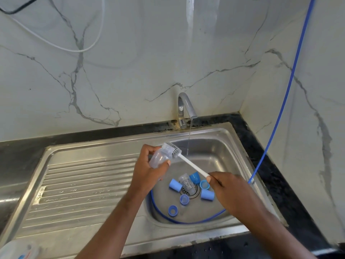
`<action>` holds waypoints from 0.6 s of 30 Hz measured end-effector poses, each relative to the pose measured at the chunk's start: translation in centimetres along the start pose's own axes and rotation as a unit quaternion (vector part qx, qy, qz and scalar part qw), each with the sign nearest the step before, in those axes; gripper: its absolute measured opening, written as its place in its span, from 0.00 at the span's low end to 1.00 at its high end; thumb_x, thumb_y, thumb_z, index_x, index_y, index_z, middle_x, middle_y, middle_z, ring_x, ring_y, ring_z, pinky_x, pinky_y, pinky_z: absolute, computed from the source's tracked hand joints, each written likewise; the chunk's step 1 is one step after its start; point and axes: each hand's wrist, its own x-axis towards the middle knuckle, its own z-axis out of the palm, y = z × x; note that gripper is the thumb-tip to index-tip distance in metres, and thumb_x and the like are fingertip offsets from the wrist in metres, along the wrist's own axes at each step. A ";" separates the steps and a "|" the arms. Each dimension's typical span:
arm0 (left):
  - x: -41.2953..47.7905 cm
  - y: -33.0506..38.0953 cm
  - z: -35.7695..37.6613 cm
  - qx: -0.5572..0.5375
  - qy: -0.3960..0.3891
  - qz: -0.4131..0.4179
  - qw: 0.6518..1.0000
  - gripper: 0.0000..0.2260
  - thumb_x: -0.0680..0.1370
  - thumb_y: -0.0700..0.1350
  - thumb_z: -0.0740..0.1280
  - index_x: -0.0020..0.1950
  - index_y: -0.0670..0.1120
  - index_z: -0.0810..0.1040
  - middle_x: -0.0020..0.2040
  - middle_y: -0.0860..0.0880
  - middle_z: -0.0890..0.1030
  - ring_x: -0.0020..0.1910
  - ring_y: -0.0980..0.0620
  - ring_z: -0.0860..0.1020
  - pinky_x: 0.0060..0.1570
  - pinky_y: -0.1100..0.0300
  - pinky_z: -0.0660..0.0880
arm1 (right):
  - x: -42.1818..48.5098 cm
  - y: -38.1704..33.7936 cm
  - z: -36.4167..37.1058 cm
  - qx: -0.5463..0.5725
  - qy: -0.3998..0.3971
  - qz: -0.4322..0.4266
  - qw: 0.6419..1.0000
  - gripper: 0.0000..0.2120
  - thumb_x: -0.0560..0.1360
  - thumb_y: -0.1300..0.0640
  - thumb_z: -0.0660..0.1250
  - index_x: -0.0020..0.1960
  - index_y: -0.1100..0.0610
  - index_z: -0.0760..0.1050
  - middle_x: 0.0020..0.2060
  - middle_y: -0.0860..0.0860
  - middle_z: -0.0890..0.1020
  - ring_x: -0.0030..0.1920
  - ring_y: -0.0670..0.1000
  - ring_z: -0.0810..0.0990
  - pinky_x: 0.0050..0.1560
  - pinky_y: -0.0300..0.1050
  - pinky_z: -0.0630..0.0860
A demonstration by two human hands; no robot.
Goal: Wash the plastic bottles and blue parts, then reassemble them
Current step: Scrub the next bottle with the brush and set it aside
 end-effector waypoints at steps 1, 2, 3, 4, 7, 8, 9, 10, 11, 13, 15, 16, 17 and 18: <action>-0.1 -0.1 0.4 0.004 -0.008 0.001 1.000 0.17 0.70 0.45 0.77 0.53 0.55 0.73 0.48 0.49 0.81 0.34 0.52 0.78 0.28 0.53 0.77 | 0.4 -0.5 -0.1 -0.008 -0.003 0.003 1.000 0.15 0.82 0.45 0.58 0.44 0.52 0.76 0.30 0.49 0.77 0.32 0.51 0.75 0.36 0.48 0.76; -0.2 -0.2 0.6 0.005 -0.004 0.002 1.000 0.18 0.70 0.45 0.77 0.53 0.55 0.73 0.49 0.49 0.81 0.34 0.52 0.79 0.28 0.53 0.78 | 0.6 -0.7 0.0 -0.013 -0.006 0.005 1.000 0.15 0.82 0.45 0.58 0.44 0.52 0.76 0.31 0.50 0.77 0.33 0.52 0.76 0.38 0.51 0.77; 0.0 -0.2 0.6 0.000 0.012 0.003 1.000 0.18 0.70 0.46 0.77 0.54 0.55 0.73 0.51 0.49 0.81 0.35 0.51 0.79 0.28 0.52 0.78 | 0.6 -0.8 -0.1 -0.014 -0.007 0.007 1.000 0.15 0.82 0.44 0.58 0.44 0.52 0.76 0.31 0.51 0.77 0.32 0.51 0.74 0.37 0.51 0.76; 0.2 -0.2 0.4 -0.008 0.030 0.005 1.000 0.17 0.69 0.47 0.77 0.54 0.55 0.73 0.51 0.50 0.81 0.35 0.50 0.79 0.27 0.50 0.78 | 0.3 -0.7 -0.2 -0.012 -0.007 0.009 1.000 0.16 0.82 0.45 0.59 0.44 0.53 0.76 0.30 0.51 0.77 0.31 0.50 0.72 0.36 0.49 0.75; 0.6 -0.3 -0.2 -0.013 0.044 0.007 0.999 0.17 0.69 0.47 0.76 0.54 0.53 0.74 0.50 0.48 0.81 0.35 0.49 0.79 0.27 0.49 0.78 | -0.6 -0.6 -0.8 -0.004 -0.011 0.014 1.000 0.16 0.82 0.46 0.59 0.42 0.53 0.76 0.28 0.49 0.75 0.29 0.46 0.69 0.33 0.44 0.70; 0.6 -0.4 -0.1 -0.009 0.037 0.007 0.999 0.17 0.69 0.46 0.76 0.53 0.53 0.74 0.50 0.47 0.81 0.34 0.49 0.79 0.27 0.50 0.78 | -0.4 -0.9 -0.8 -0.009 -0.010 0.013 1.000 0.16 0.82 0.46 0.59 0.42 0.53 0.76 0.29 0.49 0.76 0.29 0.47 0.70 0.34 0.45 0.71; 0.5 -0.4 0.0 -0.006 0.033 0.006 0.999 0.17 0.70 0.46 0.76 0.53 0.53 0.73 0.50 0.47 0.81 0.35 0.49 0.79 0.27 0.50 0.78 | 0.0 -1.3 -0.6 -0.013 -0.008 0.013 1.000 0.16 0.82 0.46 0.59 0.42 0.54 0.76 0.30 0.51 0.77 0.30 0.48 0.70 0.35 0.48 0.73; 0.6 -0.4 0.1 -0.011 0.036 0.004 0.999 0.17 0.70 0.47 0.77 0.53 0.53 0.73 0.51 0.48 0.81 0.35 0.49 0.79 0.27 0.50 0.78 | 0.4 -1.7 -0.4 -0.014 -0.008 0.015 1.000 0.17 0.83 0.46 0.59 0.41 0.54 0.75 0.31 0.52 0.77 0.30 0.49 0.70 0.37 0.50 0.75; 0.7 -0.4 0.0 -0.020 0.043 0.002 0.999 0.18 0.69 0.48 0.77 0.53 0.52 0.73 0.51 0.47 0.81 0.36 0.48 0.79 0.27 0.50 0.78 | 0.7 -2.0 -0.2 -0.013 -0.008 0.019 1.000 0.17 0.83 0.46 0.59 0.40 0.55 0.73 0.30 0.52 0.76 0.30 0.49 0.70 0.37 0.51 0.75; 1.1 -0.3 -0.5 -0.021 0.063 0.001 0.998 0.18 0.68 0.51 0.77 0.53 0.53 0.73 0.51 0.47 0.81 0.35 0.48 0.79 0.26 0.50 0.78 | 0.4 -2.0 -0.2 -0.012 -0.016 0.018 1.000 0.19 0.83 0.46 0.59 0.38 0.56 0.71 0.28 0.51 0.73 0.30 0.49 0.69 0.34 0.47 0.71; 1.1 -0.3 -0.8 -0.011 0.067 0.005 0.998 0.17 0.71 0.46 0.78 0.53 0.53 0.73 0.48 0.49 0.82 0.34 0.49 0.79 0.26 0.48 0.78 | -0.3 -1.9 -1.0 -0.023 -0.027 0.019 0.999 0.18 0.83 0.46 0.58 0.40 0.55 0.74 0.30 0.51 0.76 0.31 0.49 0.72 0.35 0.46 0.71; 0.9 -0.4 -0.7 -0.005 0.058 0.004 0.998 0.17 0.72 0.43 0.78 0.53 0.53 0.74 0.47 0.52 0.82 0.34 0.50 0.79 0.26 0.47 0.78 | -0.3 -2.0 -1.2 -0.031 -0.026 0.018 0.999 0.17 0.83 0.45 0.58 0.42 0.54 0.76 0.31 0.51 0.78 0.33 0.50 0.75 0.37 0.47 0.74; 0.6 -0.5 -0.4 0.001 0.047 0.001 0.999 0.17 0.73 0.41 0.78 0.53 0.54 0.73 0.46 0.54 0.82 0.35 0.51 0.80 0.27 0.47 0.78 | 0.0 -2.1 -1.2 -0.038 -0.019 0.019 0.999 0.17 0.83 0.45 0.57 0.44 0.53 0.77 0.33 0.51 0.79 0.35 0.51 0.78 0.39 0.49 0.76; 0.4 -0.5 0.0 0.004 0.040 -0.002 0.999 0.17 0.74 0.39 0.77 0.53 0.53 0.73 0.46 0.55 0.82 0.36 0.52 0.80 0.27 0.49 0.79 | 0.4 -2.4 -1.2 -0.043 -0.014 0.021 0.999 0.16 0.83 0.45 0.58 0.46 0.53 0.78 0.34 0.51 0.80 0.37 0.52 0.79 0.41 0.50 0.77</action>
